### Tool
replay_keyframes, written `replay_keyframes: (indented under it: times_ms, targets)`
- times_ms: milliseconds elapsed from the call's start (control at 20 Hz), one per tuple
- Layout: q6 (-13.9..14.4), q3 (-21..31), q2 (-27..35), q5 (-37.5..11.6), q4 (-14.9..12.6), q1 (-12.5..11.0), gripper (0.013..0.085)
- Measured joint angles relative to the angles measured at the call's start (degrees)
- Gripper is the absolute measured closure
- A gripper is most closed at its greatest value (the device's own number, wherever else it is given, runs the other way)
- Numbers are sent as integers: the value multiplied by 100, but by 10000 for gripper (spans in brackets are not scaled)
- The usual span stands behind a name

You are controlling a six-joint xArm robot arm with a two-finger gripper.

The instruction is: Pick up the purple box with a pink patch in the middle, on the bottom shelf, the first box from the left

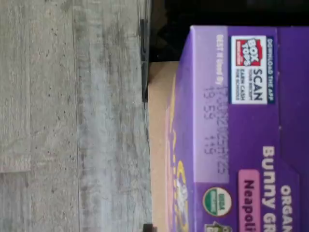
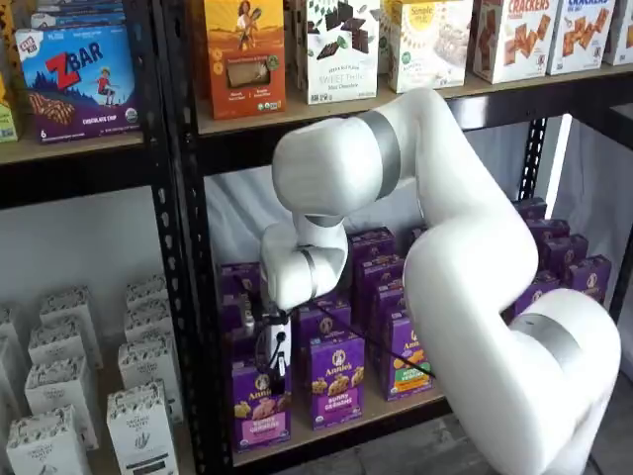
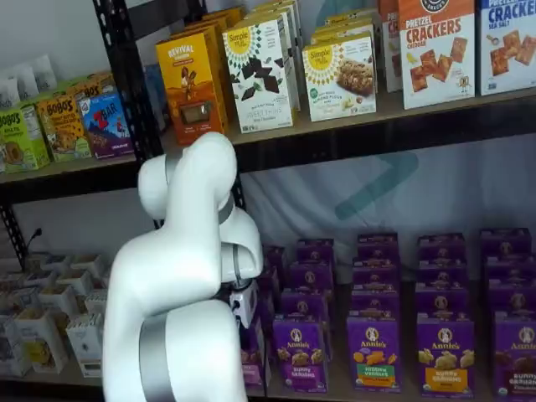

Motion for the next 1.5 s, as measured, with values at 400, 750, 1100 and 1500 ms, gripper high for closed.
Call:
replay_keyframes:
  times_ms: [400,750,1100,1500]
  targets:
    - [0,62,-62,8,13,11,450]
    - [22,117,-105,-19,-2,21,490]
    - [27,126,-132,34,3,30,610]
    - [43,178,-170,30,8,52,650]
